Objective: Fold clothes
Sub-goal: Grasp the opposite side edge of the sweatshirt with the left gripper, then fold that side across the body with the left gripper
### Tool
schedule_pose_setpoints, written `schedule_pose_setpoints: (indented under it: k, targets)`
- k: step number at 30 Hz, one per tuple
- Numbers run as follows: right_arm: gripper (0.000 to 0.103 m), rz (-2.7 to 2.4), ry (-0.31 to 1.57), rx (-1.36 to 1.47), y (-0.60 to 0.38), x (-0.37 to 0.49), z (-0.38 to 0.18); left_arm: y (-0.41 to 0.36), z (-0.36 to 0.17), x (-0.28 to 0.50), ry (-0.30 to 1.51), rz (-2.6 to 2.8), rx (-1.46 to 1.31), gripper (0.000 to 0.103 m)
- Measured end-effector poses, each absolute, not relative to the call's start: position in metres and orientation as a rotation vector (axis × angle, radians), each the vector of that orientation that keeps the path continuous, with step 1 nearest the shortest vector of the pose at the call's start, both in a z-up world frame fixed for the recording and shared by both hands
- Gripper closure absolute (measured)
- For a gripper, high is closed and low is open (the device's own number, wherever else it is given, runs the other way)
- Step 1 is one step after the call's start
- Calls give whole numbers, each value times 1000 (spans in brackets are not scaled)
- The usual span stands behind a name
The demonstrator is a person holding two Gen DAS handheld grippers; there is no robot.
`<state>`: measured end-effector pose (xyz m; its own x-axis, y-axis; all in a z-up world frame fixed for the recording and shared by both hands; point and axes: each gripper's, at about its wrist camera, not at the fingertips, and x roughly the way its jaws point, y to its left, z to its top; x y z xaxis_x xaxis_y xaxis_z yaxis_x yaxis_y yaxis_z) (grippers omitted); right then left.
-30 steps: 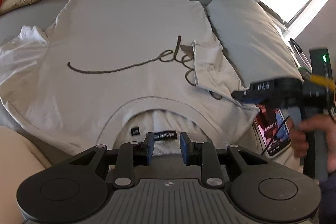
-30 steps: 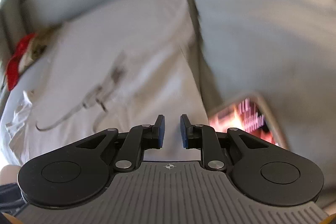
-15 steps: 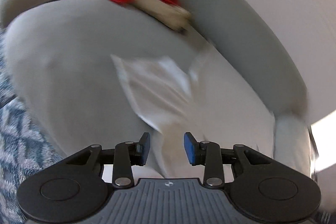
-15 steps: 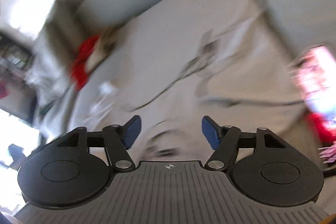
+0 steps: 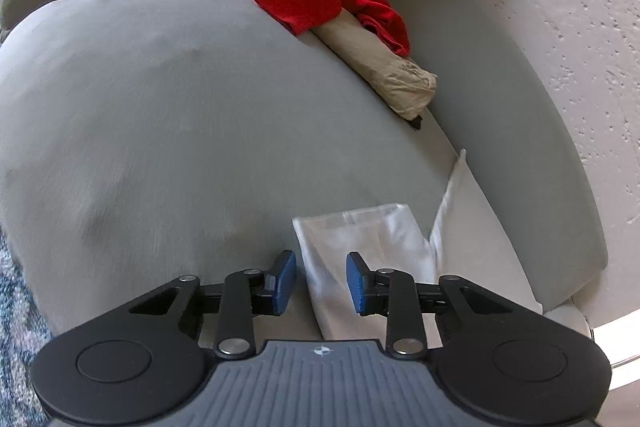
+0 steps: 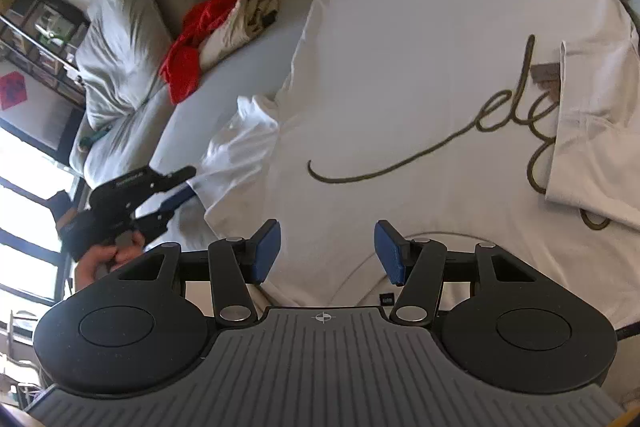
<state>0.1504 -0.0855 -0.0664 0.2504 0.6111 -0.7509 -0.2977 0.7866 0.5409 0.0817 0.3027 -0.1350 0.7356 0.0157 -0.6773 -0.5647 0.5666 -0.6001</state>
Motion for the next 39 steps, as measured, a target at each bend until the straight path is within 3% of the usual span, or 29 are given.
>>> schedule_pose_setpoints:
  k: [4,5,7,14,19,27,29,30,32,34,39]
  targets:
    - [44,603,1168,336,-89,153,-73,302,-136,90,695,358,-867,74]
    - [44,597,1169,343,-92,153,-74,301,-135,91,701,355,-848,79]
    - [44,584,1170,355,-97,154,-76,298,-132,93,711,351,-806,103]
    - [44,552,1172,393,-112,153,-80,267,-93,98,643,310,-584,103]
    - [44,520,1172,436,-127,153,-85,187,-49,110,562,166,-295,103]
    - [44,465,1153,518,-157,151,-89,40,-78,120,695,-42,32,103]
    - [44,462,1158,533,-163,150,-91,20,-100,130,785,-55,62,99]
    - [44,460,1161,540,-166,150,-92,13,-108,132,831,-50,81,86]
    - [44,462,1168,549,-170,148,-94,5,-116,131,892,-50,86,81]
    - [44,469,1172,558,-174,147,-94,14,-105,124,890,-41,28,66]
    - [44,500,1178,590,-183,143,-94,105,-67,79,826,61,-453,57]
